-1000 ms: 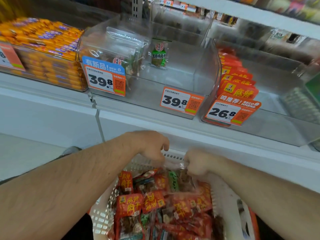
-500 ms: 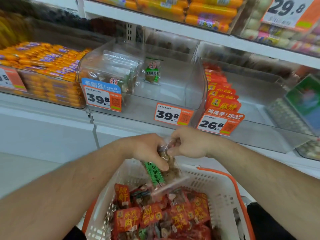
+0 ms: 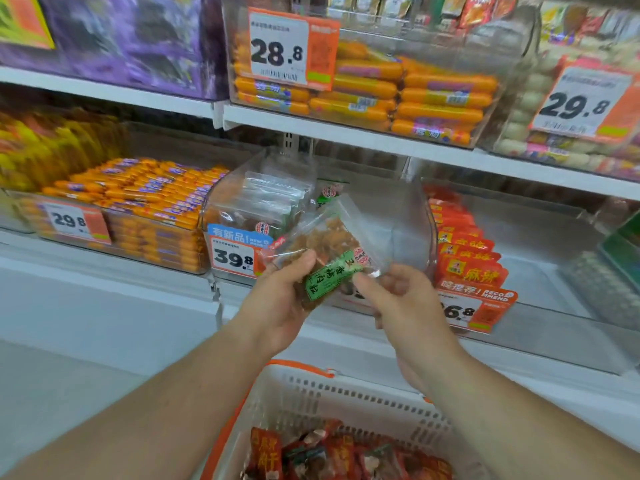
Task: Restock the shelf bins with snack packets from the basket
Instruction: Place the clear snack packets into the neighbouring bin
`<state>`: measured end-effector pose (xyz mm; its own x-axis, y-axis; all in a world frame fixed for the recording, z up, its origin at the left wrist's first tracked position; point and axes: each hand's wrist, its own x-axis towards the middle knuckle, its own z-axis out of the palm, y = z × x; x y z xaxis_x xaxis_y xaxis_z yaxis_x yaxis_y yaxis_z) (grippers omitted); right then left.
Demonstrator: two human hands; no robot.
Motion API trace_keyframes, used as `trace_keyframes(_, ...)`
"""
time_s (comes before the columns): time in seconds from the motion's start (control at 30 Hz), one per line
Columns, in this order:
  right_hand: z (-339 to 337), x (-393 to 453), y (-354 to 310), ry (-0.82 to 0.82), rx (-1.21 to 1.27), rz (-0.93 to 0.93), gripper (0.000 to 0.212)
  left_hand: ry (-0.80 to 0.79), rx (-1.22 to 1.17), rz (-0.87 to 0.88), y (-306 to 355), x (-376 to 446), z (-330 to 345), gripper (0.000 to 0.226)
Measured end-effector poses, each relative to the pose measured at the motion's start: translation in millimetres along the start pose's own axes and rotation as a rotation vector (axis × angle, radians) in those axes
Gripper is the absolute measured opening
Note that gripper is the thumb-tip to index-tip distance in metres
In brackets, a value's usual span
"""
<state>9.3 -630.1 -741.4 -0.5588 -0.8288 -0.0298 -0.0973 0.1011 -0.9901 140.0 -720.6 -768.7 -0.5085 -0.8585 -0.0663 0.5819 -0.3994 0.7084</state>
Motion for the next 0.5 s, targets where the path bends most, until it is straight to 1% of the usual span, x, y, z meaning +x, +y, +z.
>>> trace_keyframes(0.1,13,4,-5,-0.163,0.232,0.177,0.029,0.012,-0.019,0.016,-5,0,5,0.059)
trace_keyframes(0.17,20,9,-10,-0.268,0.338,0.273,0.022,0.001,0.008,0.03,-7,-1,11,0.056)
trace_keyframes(0.23,25,18,-17,-0.269,0.392,0.359,0.013,0.042,0.048,0.077,-4,0,18,0.054)
trace_keyframes(0.3,26,26,-27,-0.238,0.422,0.44,0.003,0.157,0.187,0.168,6,3,26,0.056)
trace_keyframes(0.33,25,31,-33,-0.234,0.425,0.457,0.008,0.246,0.296,0.219,12,6,29,0.058)
trace_keyframes(0.37,24,36,-41,-0.223,0.424,0.467,0.015,0.358,0.403,0.299,20,9,29,0.057)
trace_keyframes(0.4,23,42,-48,-0.203,0.427,0.469,0.018,0.464,0.521,0.429,29,10,28,0.057)
trace_keyframes(0.43,23,49,-54,-0.176,0.423,0.469,0.018,0.539,0.675,0.61,39,11,24,0.061)
trace_keyframes(0.47,22,58,-58,-0.14,0.414,0.477,0.015,0.571,0.865,0.781,47,13,18,0.07)
trace_keyframes(0.5,23,67,-60,-0.101,0.401,0.488,0.014,0.581,1.063,0.881,53,16,11,0.08)
